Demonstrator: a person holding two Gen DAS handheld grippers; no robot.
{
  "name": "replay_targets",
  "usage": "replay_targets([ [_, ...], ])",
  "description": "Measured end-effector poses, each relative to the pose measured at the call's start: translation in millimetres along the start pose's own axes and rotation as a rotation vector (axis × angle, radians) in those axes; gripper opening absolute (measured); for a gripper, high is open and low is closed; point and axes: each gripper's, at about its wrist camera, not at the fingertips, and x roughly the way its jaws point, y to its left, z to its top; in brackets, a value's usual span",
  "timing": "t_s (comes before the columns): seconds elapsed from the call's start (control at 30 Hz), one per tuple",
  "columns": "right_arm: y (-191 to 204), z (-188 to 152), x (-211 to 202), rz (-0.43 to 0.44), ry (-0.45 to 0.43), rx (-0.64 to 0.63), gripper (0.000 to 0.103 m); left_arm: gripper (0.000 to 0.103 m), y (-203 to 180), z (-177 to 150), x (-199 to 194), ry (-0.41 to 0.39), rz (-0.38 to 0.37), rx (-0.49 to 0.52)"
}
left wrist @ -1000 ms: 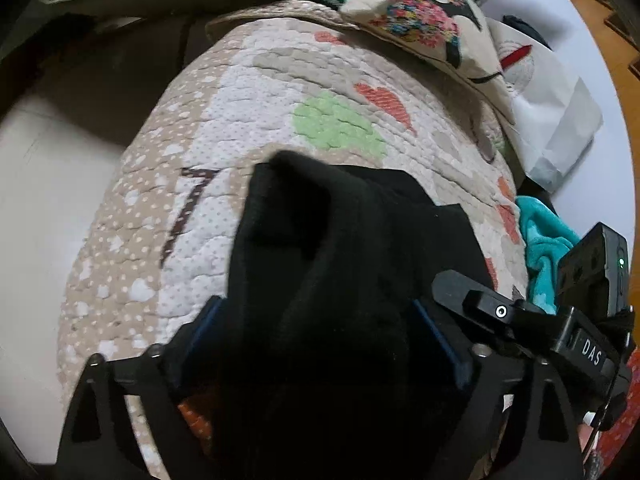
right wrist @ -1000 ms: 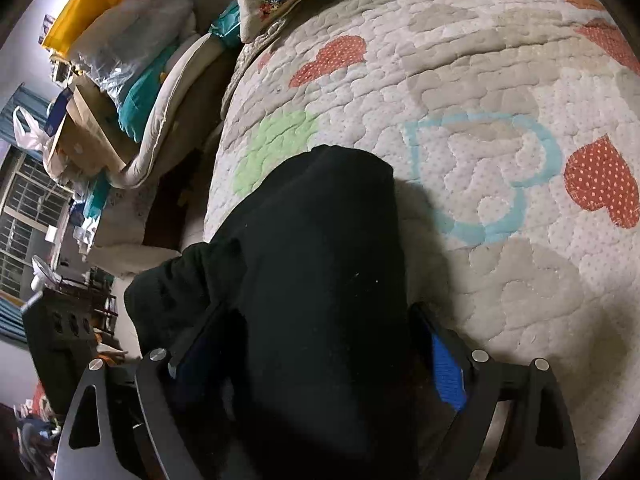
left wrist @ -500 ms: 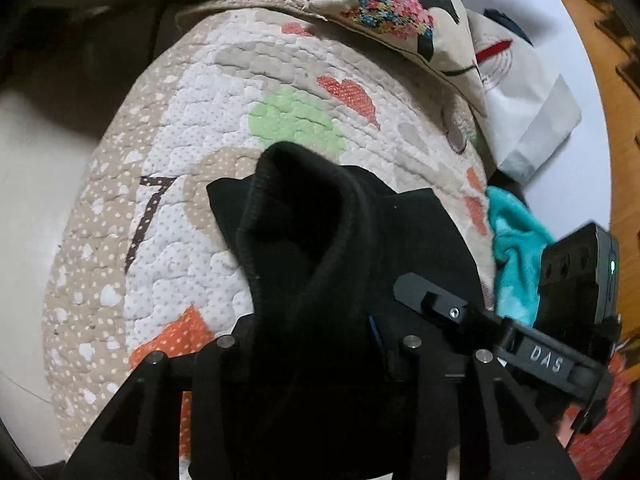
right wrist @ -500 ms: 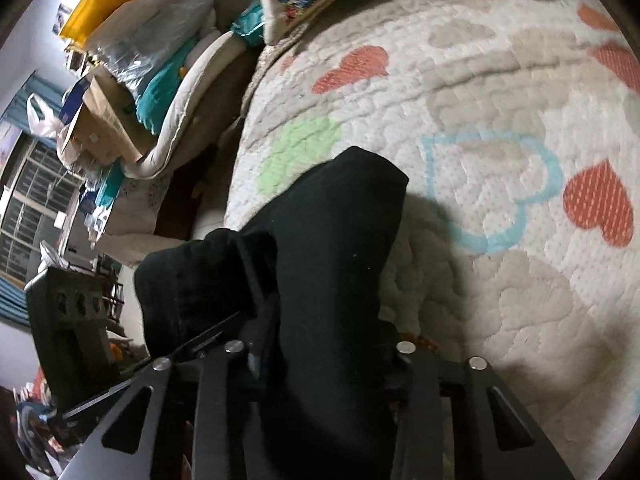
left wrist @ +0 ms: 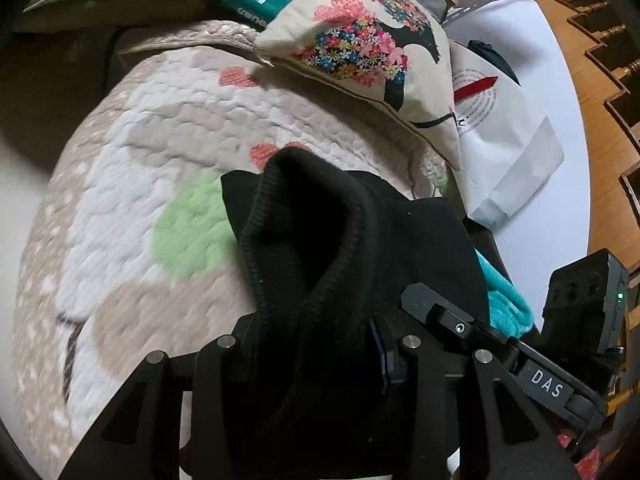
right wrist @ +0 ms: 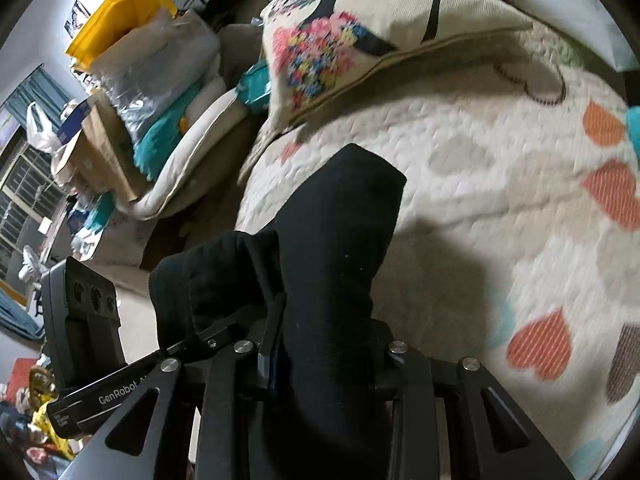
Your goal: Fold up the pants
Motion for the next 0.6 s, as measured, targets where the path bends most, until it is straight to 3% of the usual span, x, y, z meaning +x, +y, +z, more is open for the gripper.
replay_targets([
  [0.33,-24,24,41,-0.053,0.019,0.018,0.032,0.043,12,24,44,0.028,0.065,0.022],
  [0.6,-40,23,56,-0.048,0.019,0.062,0.032,0.045,33,34,51,0.058,0.015,-0.039],
])
